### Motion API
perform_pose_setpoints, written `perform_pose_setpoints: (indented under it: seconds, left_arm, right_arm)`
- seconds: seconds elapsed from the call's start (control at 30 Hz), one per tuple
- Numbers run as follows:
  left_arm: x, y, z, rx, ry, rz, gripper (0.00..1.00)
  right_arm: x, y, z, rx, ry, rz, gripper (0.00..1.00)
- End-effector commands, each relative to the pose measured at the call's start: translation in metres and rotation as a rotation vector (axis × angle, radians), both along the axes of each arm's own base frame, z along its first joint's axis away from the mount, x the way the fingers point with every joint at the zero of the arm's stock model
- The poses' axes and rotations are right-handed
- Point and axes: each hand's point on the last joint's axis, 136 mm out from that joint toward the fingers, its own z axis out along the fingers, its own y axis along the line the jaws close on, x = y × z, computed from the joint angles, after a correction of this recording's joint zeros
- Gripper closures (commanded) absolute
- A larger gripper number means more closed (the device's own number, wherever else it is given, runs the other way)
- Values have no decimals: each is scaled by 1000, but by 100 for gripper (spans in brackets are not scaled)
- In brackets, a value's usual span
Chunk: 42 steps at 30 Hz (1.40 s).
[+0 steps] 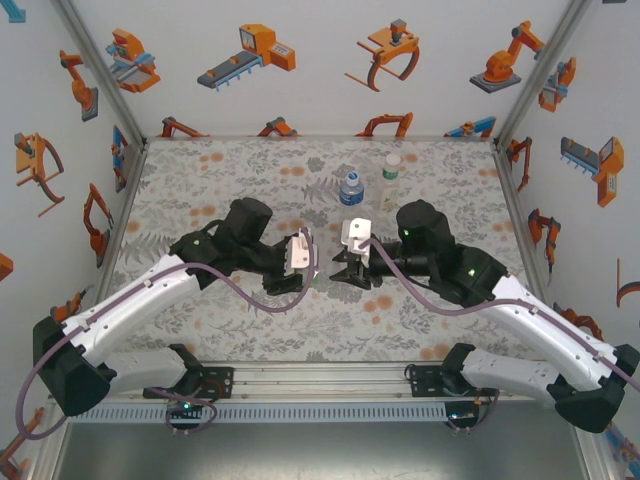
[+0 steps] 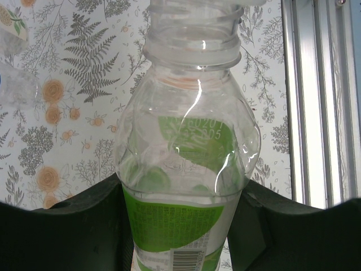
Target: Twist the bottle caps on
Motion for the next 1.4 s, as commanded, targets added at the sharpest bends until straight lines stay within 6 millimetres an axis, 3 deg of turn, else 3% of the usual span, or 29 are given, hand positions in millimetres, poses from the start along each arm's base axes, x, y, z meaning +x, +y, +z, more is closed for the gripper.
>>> perform_pose_setpoints:
  seconds: [0.0,0.4,0.9,1.13,1.27,1.37]
  left_arm:
    - [-13,-7,27,-95,-16,-68,100]
    - [-16,-8,28,-101,-7,-85,100]
    - [-26,-11,33,-124,8,-124,100]
    - [-28,-11,35,-131,15,-131,100]
    - [-20,-12,35,-137,-9,-86,100]
    - [-13,-13,35,-156,-42,-54,100]
  right_arm:
    - [1,0,-8,-37,-19,0,91]
    - [-12,3,-3,-31,-25,81,92]
    - [-9,11,-2,-54,-93,136,93]
    - [-22,13,-13,-78,-143,261,95]
    - [-13,15,-16,-67,-46,166,96]
    - [5,16,-14,-17,99,-8,99]
